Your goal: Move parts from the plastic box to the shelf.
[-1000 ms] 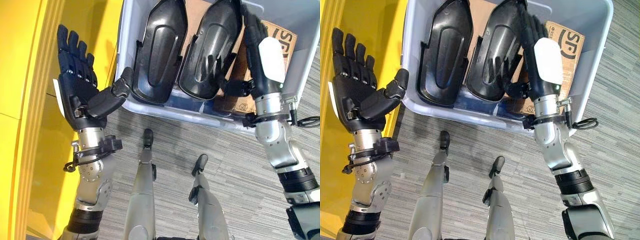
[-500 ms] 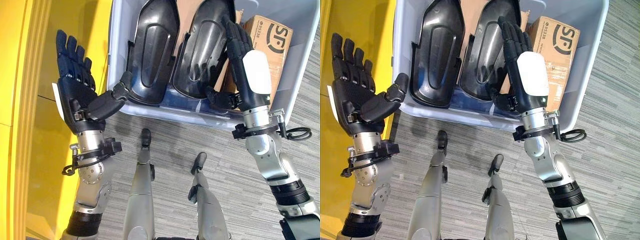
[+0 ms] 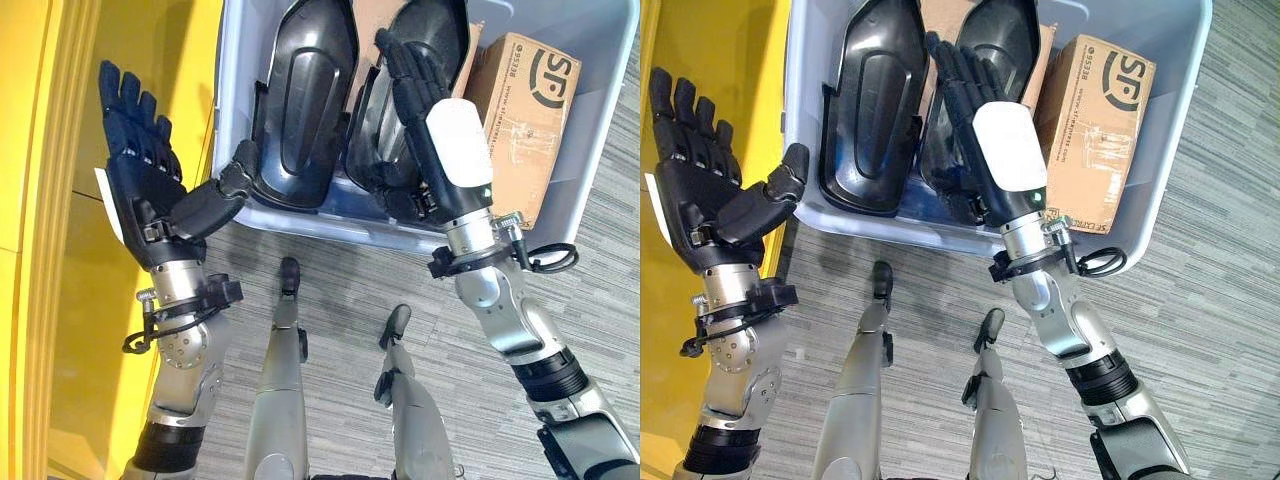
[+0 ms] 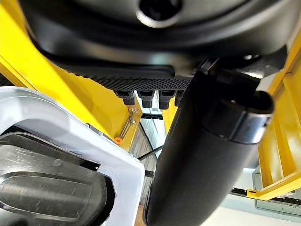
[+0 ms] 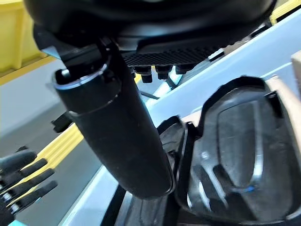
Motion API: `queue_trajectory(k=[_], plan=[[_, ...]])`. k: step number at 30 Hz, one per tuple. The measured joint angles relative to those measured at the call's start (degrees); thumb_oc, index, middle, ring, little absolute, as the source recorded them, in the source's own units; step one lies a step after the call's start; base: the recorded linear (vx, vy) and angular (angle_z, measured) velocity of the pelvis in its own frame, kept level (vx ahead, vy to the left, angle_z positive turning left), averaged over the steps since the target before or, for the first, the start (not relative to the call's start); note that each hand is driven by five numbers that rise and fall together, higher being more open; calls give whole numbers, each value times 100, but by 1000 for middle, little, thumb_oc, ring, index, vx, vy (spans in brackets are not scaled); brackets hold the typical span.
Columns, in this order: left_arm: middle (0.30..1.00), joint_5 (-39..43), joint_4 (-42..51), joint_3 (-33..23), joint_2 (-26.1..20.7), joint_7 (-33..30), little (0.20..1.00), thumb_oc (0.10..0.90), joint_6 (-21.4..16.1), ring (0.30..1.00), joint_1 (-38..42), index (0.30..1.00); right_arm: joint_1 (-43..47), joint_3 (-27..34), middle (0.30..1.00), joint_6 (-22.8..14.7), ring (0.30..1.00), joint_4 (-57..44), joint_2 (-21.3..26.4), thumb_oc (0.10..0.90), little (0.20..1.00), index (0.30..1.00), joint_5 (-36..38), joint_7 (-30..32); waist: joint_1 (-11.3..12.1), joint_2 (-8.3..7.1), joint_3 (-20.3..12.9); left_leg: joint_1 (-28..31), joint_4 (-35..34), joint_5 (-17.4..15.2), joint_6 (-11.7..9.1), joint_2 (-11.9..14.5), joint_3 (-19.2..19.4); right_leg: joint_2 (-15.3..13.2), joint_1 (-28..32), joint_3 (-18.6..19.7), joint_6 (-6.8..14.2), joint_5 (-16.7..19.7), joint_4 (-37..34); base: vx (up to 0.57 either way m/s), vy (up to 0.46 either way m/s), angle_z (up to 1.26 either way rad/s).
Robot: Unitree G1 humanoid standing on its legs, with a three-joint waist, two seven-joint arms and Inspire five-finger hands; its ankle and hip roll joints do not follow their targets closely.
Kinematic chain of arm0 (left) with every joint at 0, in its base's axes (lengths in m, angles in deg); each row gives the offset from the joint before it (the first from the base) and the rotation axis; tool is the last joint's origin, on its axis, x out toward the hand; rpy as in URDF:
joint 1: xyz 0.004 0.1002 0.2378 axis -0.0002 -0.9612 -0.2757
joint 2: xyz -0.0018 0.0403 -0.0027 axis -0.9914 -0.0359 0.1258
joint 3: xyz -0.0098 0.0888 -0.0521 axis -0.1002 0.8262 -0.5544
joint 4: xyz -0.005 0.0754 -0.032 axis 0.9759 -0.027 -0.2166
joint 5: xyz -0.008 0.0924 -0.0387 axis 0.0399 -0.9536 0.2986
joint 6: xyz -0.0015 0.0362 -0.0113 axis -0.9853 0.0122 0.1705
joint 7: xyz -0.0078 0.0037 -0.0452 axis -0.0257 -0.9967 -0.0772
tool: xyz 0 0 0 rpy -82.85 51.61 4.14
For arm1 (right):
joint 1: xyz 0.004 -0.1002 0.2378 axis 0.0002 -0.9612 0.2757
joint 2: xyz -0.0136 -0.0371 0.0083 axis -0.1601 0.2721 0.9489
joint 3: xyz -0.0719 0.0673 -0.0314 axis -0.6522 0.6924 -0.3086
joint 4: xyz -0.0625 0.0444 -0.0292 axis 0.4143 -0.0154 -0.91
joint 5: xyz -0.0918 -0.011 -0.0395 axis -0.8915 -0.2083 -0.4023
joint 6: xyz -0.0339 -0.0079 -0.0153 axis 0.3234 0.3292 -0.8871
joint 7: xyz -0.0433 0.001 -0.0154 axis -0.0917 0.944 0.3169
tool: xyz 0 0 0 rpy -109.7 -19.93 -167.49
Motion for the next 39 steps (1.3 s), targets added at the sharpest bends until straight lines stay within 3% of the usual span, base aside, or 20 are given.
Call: queue_trajectory(k=[3, 9, 23, 33, 39], plan=[[1000, -4, 0, 6, 2, -72, 1000, 900, 0, 1000, 22, 1000, 127, -167, 1000, 42, 1000, 209, -202, 900, 1000, 1000, -14, 5, 14, 0, 0, 1, 10, 0, 0, -2, -20, 4, 17, -19, 0, 0, 0, 0, 0, 0], [1000, -4, 0, 52, 5, -110, 1000, 900, 0, 1000, 39, 1000, 284, -249, 1000, 164, 1000, 511, -210, 900, 1000, 1000, -90, 50, 153, 0, 0, -3, 10, 3, -4, -19, -76, 6, 46, -77, 0, -2, 0, -4, 22, 3], [1000, -3, -18, 62, 7, -126, 1000, 900, -1, 1000, -2, 1000, 340, -248, 1000, 385, 1000, 1167, -381, 900, 1000, 1000, -167, 431, 220, 1, 0, -26, 17, 3, -5, -27, -88, -8, 37, -93, 0, -5, -1, -4, 12, 0], [1000, -117, -19, 324, 4, -367, 1000, 900, -2, 1000, 61, 1000, 299, -208, 1000, 498, 1000, 1388, -679, 900, 1000, 1000, -544, 1034, 258, 4, 1, -116, 29, 2, -4, -58, -71, -58, -53, -90, 1, -6, -1, -10, 25, 0], [1000, -287, -19, 488, -1, -511, 1000, 900, -5, 1000, 176, 1000, 310, -166, 1000, 556, 1000, 1781, -847, 900, 1000, 1000, -543, 1738, 260, 9, 2, -156, 30, 2, -3, -84, -81, -81, -85, -97, 11, -15, -2, -12, 37, 1]])
